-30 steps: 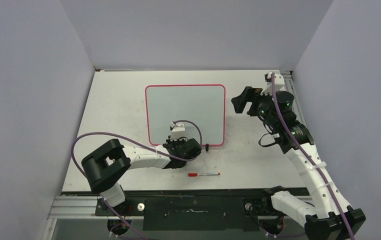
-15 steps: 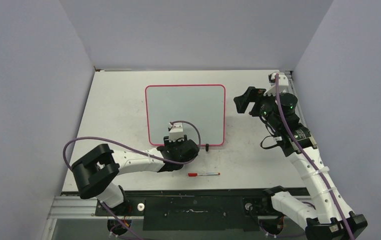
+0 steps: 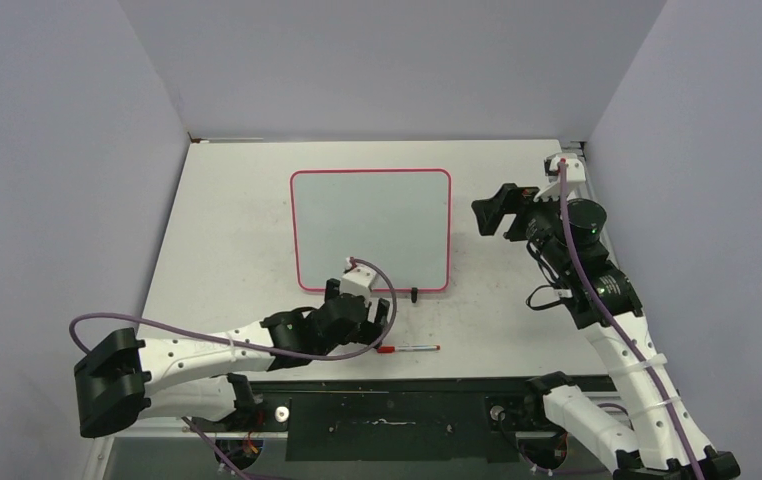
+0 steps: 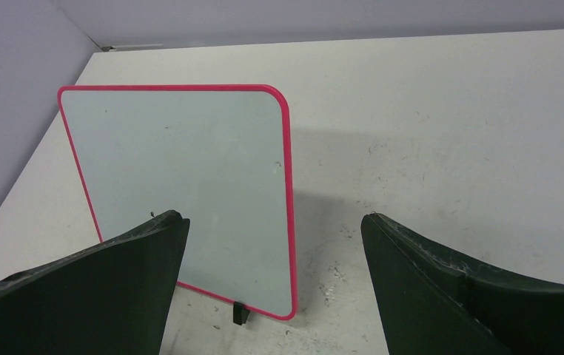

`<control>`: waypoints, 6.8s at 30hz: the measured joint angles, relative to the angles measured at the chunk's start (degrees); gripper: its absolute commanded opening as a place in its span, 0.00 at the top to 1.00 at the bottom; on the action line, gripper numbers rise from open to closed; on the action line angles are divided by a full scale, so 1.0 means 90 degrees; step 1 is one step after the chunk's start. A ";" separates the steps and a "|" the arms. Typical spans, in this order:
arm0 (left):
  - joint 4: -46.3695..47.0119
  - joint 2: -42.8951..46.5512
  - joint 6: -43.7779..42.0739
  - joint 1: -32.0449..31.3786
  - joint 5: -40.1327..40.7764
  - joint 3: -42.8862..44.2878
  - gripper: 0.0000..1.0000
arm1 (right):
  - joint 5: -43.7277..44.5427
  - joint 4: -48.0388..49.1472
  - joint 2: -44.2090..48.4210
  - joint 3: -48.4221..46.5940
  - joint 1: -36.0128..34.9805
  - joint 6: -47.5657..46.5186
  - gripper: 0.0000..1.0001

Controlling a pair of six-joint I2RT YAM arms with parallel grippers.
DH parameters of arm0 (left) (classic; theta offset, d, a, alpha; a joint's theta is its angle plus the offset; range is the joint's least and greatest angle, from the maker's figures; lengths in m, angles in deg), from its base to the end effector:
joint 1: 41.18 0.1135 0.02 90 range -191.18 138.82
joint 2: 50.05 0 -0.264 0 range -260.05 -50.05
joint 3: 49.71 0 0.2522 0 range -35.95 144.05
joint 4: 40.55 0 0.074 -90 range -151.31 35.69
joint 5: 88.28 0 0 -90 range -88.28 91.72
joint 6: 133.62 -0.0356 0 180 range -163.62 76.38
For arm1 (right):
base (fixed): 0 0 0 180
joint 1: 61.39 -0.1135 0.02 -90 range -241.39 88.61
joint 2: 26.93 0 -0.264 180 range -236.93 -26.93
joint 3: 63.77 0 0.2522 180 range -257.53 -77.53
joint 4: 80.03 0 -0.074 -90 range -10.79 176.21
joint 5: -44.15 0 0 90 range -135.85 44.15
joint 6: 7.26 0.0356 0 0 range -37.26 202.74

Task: Write a sentence on the whiteboard
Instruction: Adjust the whiteboard stand at the center of the board, then open the whiteboard marker at the center of the board.

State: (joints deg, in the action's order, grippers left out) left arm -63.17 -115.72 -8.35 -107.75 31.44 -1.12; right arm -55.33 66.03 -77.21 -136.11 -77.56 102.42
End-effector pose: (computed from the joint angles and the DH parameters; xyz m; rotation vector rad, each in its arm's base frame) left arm 0.1089 -0.2068 0.2130 0.3257 2.1664 -0.4287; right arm 0.1826 0.0590 0.3888 -0.0663 1.8134 0.5950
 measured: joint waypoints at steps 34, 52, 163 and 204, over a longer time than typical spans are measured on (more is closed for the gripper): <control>0.0794 -0.2089 -0.2511 -0.0044 -0.3070 0.0221 0.58 | -0.0284 0.0168 0.0670 0.0338 0.0000 -0.0265 0.10; 0.0784 -0.2387 -0.2484 -0.0566 -0.2198 0.0469 1.00 | -0.0282 0.0095 0.0668 0.0372 0.0000 -0.0265 0.10; -0.0248 0.0969 -0.2023 0.3230 -0.7346 0.1231 0.18 | -0.4979 0.0852 -0.1331 0.1350 -0.1792 0.0454 0.95; 0.3679 0.2392 0.2261 0.4243 -0.6972 -0.0226 0.71 | -0.4614 0.6640 -0.1807 0.1812 -0.2251 0.3208 0.95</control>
State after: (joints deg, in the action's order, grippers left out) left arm -30.06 -94.19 12.00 -69.57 -31.31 -3.15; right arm -96.86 125.78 -93.47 -119.81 -97.82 131.29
